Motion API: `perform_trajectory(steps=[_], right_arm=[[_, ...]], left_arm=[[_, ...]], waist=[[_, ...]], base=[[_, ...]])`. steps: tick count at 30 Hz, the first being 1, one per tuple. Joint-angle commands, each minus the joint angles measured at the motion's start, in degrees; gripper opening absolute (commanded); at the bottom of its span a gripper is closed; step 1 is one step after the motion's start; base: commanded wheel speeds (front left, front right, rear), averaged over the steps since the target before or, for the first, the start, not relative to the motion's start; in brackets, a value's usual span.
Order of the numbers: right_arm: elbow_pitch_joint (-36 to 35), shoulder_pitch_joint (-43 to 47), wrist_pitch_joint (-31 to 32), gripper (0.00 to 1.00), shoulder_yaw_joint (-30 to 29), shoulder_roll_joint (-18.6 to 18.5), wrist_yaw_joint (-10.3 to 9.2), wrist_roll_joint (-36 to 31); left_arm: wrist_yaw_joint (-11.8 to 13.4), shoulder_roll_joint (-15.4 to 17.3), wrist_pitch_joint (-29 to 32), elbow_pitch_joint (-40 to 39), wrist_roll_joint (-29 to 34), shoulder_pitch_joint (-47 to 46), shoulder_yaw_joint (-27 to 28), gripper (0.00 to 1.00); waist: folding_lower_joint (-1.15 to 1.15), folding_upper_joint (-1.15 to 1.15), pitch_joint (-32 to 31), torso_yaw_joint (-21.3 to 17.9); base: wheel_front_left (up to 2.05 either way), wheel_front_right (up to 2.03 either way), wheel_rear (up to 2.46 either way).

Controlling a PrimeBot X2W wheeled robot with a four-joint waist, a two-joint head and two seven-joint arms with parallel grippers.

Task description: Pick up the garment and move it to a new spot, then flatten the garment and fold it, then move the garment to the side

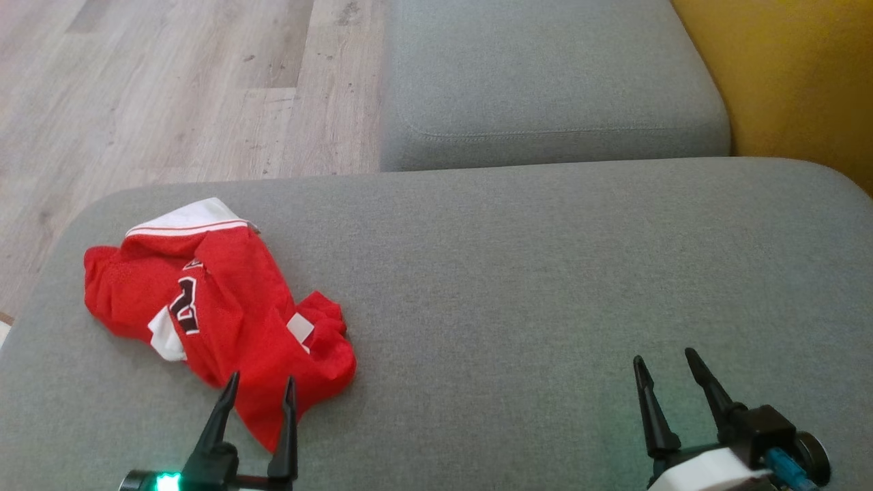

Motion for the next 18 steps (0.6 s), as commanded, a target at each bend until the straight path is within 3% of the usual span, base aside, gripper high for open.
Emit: perform_trajectory(steps=[1, 11, 18], right_arm=[[-1.8, -1.6, -0.8, 1.0, 1.5, -0.6, -0.04, -0.1], [-2.0, -1.3, -0.8, 1.0, 1.2, -0.6, -0.04, -0.4], [-2.5, -1.1, -0.8, 1.0, 1.7, -0.6, -0.04, -0.6]], left_arm=[[-0.3, 0.1, -0.7, -1.5, 0.4, -2.0, 2.0, 1.0], [-0.5, -0.3, -0.7, -1.0, 0.6, -2.1, 2.5, 1.0], [0.0, -0.3, -0.7, -1.4, 1.2, -2.3, 2.8, 1.0]], waist=[[0.0, 0.0, 0.0, 0.0], [0.0, 0.0, 0.2, 0.5], [0.0, 0.0, 1.2, 3.0]], base=[[0.0, 0.0, 0.0], [0.0, 0.0, 0.0], [0.0, 0.0, 0.0]])
